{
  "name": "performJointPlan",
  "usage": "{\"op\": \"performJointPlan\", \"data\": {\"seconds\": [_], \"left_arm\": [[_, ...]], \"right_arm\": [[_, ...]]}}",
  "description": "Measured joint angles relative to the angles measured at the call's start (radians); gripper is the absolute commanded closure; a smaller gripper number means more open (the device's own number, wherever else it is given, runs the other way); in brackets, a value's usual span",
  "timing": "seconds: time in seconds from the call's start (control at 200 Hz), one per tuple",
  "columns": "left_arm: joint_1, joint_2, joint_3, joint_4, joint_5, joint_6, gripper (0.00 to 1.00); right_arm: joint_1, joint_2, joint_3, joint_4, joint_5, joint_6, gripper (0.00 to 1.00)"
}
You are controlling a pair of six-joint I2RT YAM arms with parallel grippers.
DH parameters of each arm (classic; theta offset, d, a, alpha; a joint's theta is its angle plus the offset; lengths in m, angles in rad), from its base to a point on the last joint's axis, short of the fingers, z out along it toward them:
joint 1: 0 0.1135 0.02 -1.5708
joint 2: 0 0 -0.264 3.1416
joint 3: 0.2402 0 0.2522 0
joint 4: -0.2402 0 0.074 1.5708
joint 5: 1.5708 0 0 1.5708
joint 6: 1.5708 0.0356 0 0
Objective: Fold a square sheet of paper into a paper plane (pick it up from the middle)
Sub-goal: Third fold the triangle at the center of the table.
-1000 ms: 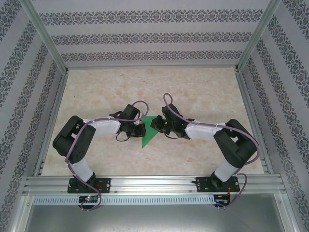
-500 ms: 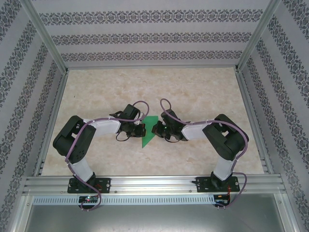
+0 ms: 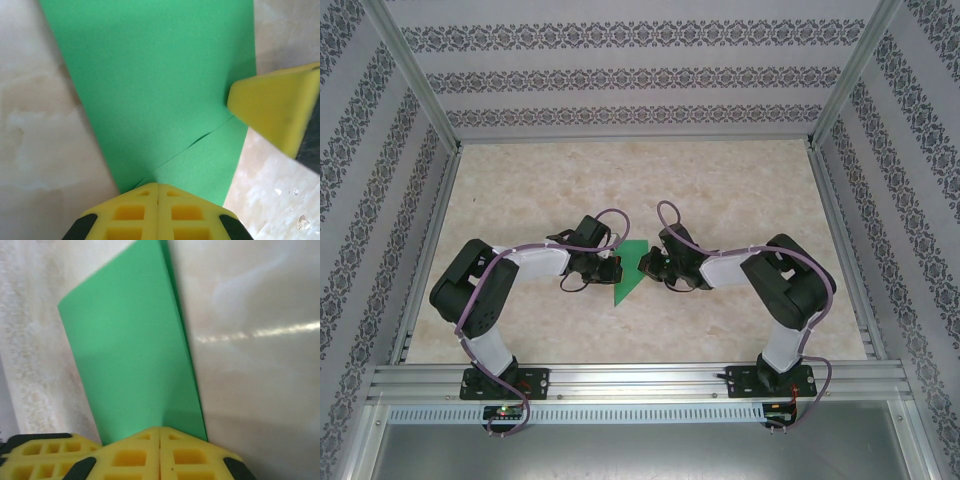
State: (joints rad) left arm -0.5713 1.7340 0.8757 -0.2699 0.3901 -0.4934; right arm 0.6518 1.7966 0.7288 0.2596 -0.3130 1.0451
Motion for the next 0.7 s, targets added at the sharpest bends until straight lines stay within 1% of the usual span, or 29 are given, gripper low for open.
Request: {"op": "performJointPlan", "data": {"seconds": [0.19, 0.395, 0.699], "left_arm": [[0.0, 0.0, 0.001, -0.003, -0.002, 0.008, 1.0], [0.0, 0.0, 0.001, -0.003, -0.002, 0.008, 1.0], [0.0, 0.0, 0.0, -0.003, -0.002, 0.006, 1.0]], "right_arm": [[-0.005, -0.002, -0.006, 0.016, -0.014, 0.001, 0.93], [-0.013, -0.041, 0.021, -0.084, 0.001, -0.035, 0.93], [-0.032, 0.005, 0.023, -0.031, -0.01, -0.026, 0.93]]}}
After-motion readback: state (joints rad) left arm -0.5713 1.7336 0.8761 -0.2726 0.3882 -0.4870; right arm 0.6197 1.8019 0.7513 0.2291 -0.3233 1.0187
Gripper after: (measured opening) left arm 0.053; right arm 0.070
